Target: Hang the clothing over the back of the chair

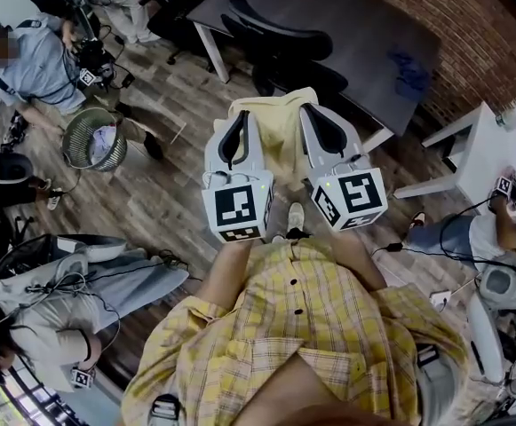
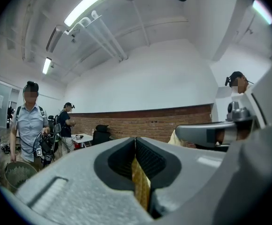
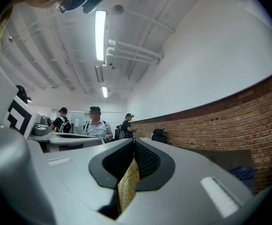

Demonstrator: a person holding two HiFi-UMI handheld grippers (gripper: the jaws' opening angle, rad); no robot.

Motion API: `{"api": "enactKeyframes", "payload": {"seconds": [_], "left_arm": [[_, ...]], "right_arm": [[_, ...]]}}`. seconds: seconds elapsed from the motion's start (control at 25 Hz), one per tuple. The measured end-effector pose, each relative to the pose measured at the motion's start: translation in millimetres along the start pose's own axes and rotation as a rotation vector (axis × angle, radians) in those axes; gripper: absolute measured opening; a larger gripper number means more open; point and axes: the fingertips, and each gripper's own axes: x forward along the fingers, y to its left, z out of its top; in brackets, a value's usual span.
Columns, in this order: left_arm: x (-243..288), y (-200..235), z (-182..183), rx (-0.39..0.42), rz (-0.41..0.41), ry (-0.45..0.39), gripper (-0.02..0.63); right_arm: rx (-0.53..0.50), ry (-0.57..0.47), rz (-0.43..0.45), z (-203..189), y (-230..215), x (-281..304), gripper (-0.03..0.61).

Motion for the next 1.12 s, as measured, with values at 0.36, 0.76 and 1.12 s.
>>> {"api": "enactKeyframes", "payload": {"seconds": [0.36, 0.76, 1.12], "left_arm": [[39, 2, 23, 0.025, 0.013, -0.041, 0.008], [82, 10, 66, 0.07, 0.036, -0.105, 0.008], [105, 20, 92, 0.108, 0.054, -0.156, 0.008]], "right_arm": [[-0.012, -0.041, 0.015, 23, -31, 26, 0.011], [-0.048, -0.09, 0.068, 63, -53, 60, 0.011], [-0.078, -0.143, 0.1, 89, -63, 84, 0.011]]}}
